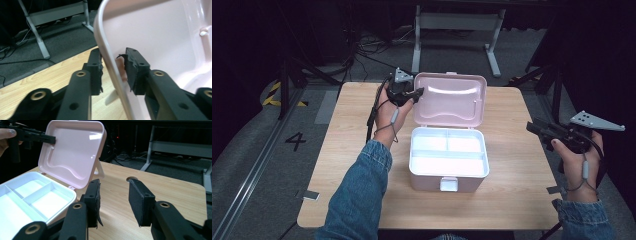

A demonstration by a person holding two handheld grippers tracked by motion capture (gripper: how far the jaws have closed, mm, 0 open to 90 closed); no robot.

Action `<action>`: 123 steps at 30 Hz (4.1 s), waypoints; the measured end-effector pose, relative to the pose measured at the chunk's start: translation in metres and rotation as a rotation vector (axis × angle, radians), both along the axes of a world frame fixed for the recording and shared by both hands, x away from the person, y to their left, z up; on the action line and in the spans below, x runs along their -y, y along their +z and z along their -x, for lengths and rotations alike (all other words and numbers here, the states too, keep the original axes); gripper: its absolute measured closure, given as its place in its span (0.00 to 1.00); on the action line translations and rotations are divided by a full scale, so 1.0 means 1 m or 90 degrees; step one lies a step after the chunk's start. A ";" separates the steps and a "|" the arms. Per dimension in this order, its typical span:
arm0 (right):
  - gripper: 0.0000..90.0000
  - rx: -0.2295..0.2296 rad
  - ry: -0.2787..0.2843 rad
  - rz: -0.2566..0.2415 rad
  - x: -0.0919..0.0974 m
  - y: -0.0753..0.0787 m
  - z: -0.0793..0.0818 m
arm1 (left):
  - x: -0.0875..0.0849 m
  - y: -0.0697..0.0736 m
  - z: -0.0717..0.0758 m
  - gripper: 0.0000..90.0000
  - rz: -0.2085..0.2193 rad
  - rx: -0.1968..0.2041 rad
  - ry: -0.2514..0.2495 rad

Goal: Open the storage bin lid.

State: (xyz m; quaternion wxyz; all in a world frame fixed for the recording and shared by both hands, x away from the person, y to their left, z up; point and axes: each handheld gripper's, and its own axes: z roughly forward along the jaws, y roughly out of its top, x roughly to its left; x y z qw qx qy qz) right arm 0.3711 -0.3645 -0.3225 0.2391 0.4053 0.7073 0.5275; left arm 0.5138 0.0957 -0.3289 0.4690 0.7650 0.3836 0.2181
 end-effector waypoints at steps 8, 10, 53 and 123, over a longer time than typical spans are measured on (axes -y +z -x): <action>0.69 -0.008 0.009 0.006 -0.004 -0.003 -0.003 | 0.001 -0.009 -0.008 0.77 0.003 -0.020 0.009; 0.69 -0.008 0.009 0.006 -0.004 -0.003 -0.003 | 0.001 -0.012 -0.011 0.76 0.000 -0.029 0.014; 0.68 -0.017 0.023 0.010 -0.011 -0.010 -0.010 | 0.013 -0.054 -0.039 0.75 -0.068 -0.164 0.034; 0.63 -0.074 0.029 0.026 -0.003 -0.026 -0.025 | -0.116 0.000 0.144 0.32 -0.111 -0.043 0.036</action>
